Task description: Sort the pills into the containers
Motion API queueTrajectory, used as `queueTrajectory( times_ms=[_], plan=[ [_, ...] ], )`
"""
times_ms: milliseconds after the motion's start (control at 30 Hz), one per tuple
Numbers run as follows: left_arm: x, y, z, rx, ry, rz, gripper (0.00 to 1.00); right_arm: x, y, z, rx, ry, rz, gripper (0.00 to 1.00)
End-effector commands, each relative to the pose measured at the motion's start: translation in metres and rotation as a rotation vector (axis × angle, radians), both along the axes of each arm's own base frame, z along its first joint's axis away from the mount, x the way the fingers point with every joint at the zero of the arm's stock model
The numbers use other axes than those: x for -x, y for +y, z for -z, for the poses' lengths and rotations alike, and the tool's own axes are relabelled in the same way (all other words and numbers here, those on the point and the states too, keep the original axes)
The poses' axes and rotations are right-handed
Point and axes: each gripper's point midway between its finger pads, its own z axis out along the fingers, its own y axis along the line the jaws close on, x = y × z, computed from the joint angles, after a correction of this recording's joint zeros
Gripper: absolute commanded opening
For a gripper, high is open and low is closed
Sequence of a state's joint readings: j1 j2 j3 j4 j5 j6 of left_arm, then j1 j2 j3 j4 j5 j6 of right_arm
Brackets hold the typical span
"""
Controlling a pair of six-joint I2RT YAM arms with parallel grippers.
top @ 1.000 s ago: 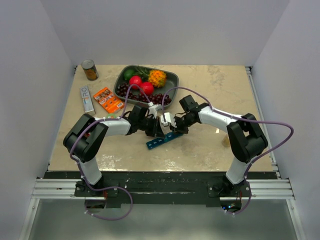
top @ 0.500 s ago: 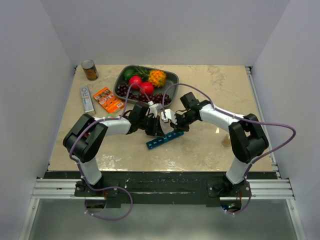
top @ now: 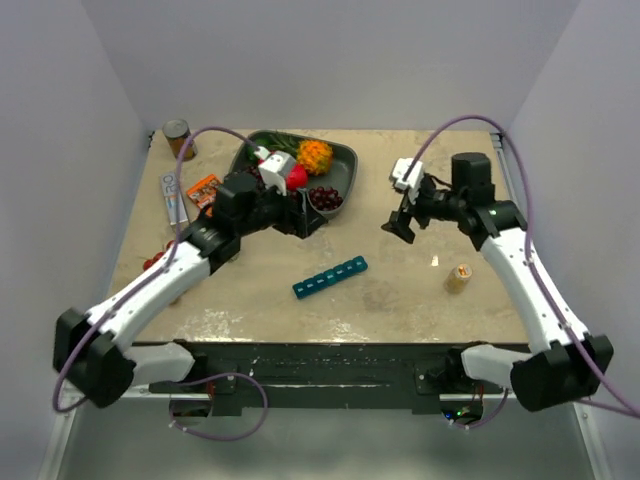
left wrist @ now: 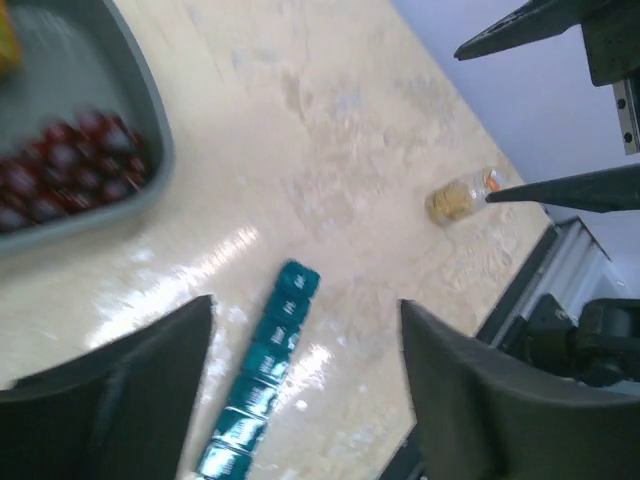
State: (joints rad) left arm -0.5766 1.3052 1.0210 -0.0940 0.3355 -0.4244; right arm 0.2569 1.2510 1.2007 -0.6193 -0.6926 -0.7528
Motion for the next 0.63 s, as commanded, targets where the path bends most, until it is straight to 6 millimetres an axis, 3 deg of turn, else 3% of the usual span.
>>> queueTrajectory(
  times_ms=[0,67,200,333,600],
  plan=[
    [0.013,0.051,-0.082,-0.033,-0.288,-0.131,0.92,-0.002,-0.031,-0.076,-0.149,-0.069,0.301,0.99],
    [0.027,0.078,-0.106,-0.020,-0.355,-0.208,0.99,-0.003,-0.046,-0.102,-0.228,-0.073,0.423,0.99],
    [0.053,0.116,-0.130,-0.014,-0.422,-0.307,0.99,0.000,-0.078,-0.148,-0.420,-0.095,0.693,0.99],
    [0.076,0.145,-0.132,-0.058,-0.418,-0.364,0.99,0.007,-0.104,-0.162,-0.469,-0.117,0.853,0.99],
    [0.103,0.163,-0.137,-0.057,-0.424,-0.367,0.99,0.015,-0.108,-0.171,-0.506,-0.111,0.857,0.99]
  ],
)
